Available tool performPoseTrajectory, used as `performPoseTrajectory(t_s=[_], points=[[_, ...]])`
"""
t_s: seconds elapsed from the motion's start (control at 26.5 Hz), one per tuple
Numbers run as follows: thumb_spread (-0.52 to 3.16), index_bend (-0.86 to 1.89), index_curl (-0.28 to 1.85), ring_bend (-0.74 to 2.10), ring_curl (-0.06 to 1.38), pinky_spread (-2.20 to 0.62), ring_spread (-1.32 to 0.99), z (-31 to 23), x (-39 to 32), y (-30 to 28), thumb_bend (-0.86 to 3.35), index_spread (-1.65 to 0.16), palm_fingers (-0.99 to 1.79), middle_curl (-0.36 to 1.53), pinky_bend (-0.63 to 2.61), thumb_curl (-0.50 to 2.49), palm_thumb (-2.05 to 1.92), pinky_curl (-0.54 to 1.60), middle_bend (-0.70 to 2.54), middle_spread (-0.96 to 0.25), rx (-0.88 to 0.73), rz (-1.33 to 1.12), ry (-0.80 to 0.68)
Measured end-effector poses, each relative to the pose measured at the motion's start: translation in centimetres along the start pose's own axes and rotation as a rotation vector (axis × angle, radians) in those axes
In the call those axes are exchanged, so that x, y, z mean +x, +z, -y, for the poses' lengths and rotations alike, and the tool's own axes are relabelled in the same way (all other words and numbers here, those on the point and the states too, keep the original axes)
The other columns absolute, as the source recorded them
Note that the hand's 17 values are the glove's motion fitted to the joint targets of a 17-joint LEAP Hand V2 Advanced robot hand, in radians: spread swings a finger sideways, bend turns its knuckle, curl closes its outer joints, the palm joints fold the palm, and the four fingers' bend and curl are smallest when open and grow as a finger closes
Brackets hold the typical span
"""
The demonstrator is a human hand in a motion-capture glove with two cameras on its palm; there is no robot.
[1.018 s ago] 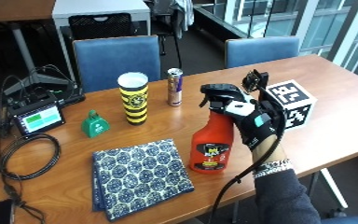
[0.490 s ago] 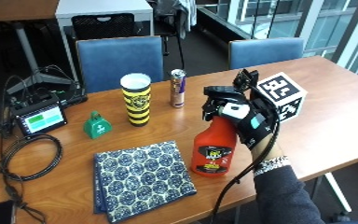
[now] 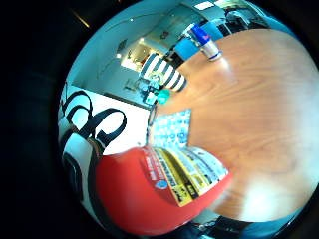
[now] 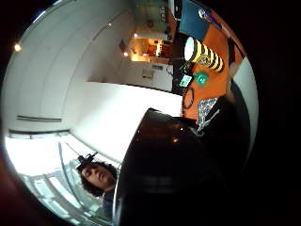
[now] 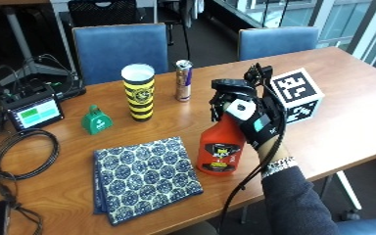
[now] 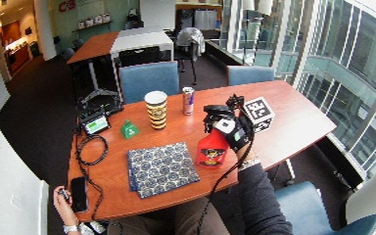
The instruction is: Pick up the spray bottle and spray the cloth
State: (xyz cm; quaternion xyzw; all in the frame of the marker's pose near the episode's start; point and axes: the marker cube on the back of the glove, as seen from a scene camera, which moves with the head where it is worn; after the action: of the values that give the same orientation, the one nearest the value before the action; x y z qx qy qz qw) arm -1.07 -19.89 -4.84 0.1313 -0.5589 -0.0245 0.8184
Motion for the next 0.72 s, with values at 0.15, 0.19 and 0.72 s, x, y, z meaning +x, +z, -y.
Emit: performPoseTrajectory(t_s=[0.15, 0.19, 0.72], points=[[0.28, 0.22, 0.48, 0.55, 0.46, -0.32, -0.27, 0.5, -0.7, -0.3, -0.03, -0.33, 1.39, 0.51, 0.36, 0.63, 0.98, 0.39, 0.53, -0.27, 0.042, -0.018, -0.022], [0.27, 0.23, 0.48, 0.55, 0.46, -0.32, -0.27, 0.5, -0.8, -0.4, -0.03, -0.33, 1.39, 0.51, 0.37, 0.64, 0.97, 0.39, 0.53, -0.27, 0.044, -0.02, -0.027], [0.26, 0.21, 0.53, 0.64, 0.48, -0.33, -0.26, 0.6, 2.2, -0.2, -0.03, -0.35, 1.38, 0.51, 0.38, 0.69, 0.96, 0.39, 0.55, -0.26, 0.034, -0.003, 0.053]])
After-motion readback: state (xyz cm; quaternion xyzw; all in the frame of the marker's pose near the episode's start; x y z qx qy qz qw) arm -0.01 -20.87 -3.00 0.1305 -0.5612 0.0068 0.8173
